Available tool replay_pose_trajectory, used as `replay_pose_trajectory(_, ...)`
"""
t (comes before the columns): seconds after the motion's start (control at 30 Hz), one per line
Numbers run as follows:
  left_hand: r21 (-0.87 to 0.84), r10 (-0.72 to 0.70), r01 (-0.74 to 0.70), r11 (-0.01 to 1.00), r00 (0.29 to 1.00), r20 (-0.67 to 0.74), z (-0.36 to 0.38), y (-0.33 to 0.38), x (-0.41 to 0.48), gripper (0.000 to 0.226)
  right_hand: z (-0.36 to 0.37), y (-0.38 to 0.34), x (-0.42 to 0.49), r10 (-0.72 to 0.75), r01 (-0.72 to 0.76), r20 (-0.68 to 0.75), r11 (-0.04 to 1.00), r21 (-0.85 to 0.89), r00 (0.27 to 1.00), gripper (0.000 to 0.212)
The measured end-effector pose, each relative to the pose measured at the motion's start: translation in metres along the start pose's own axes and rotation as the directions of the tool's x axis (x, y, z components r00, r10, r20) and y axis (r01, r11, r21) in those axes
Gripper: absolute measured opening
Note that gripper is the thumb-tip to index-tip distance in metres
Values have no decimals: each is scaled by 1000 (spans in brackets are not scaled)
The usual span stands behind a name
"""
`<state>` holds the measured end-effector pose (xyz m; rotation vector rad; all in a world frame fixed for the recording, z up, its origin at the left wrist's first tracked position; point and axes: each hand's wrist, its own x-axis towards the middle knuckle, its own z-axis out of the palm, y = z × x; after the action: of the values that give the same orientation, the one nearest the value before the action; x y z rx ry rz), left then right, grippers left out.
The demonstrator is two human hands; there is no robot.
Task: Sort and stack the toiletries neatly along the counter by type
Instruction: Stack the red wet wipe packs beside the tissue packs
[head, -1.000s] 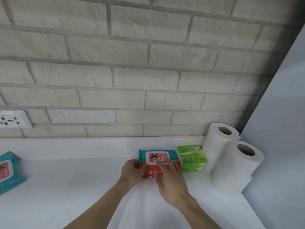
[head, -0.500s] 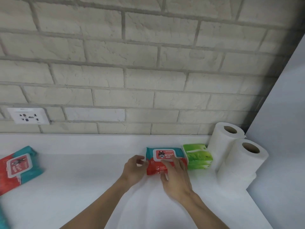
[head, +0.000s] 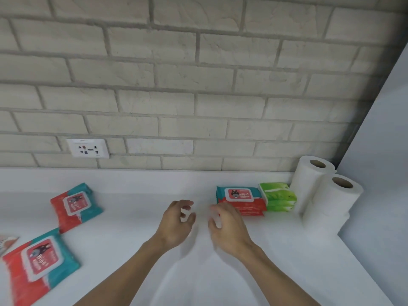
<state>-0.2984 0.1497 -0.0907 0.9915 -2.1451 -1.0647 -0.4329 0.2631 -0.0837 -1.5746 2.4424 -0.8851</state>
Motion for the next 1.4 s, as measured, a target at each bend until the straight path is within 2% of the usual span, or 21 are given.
replay_pose_trajectory(0.13, 74, 79, -78, 994, 997, -19, -35, -10, -21, 33, 8, -37, -15, -34, 34, 0, 998, 62, 999, 35)
replay_pose_trajectory(0.4, 245, 135, -122, 962, 990, -36, -115, -43, -72, 34, 43, -109, -44, -66, 55, 65, 985, 164, 996, 35)
replay_pose_trajectory(0.53, 393, 134, -120, 912, 991, -9, -152, -58, -89, 40, 56, -139, -55, -125, 107, 172, 988, 115, 977, 41)
replay_pose_trajectory(0.7, 566, 17, -58, 822, 997, 76, -196, -82, -105, 49, 67, -179, -59, -208, 225, 395, 974, 4, 895, 51)
replay_pose_trajectory(0.9, 757, -104, -42, 652, 984, 145, -240, -112, -117, 56, 92, -221, -61, -237, 297, 496, 954, -44, 835, 51)
replay_pose_trajectory(1.1, 870, -354, 18, 494, 917, 182, -277, -134, -118, 64, 127, -252, -59, -211, 310, 587, 948, -72, 782, 55)
replay_pose_trajectory(1.4, 865, -464, 61, 498, 862, 206, -300, -161, -107, 67, 183, -284, -62, -227, 284, 597, 959, -3, 770, 54)
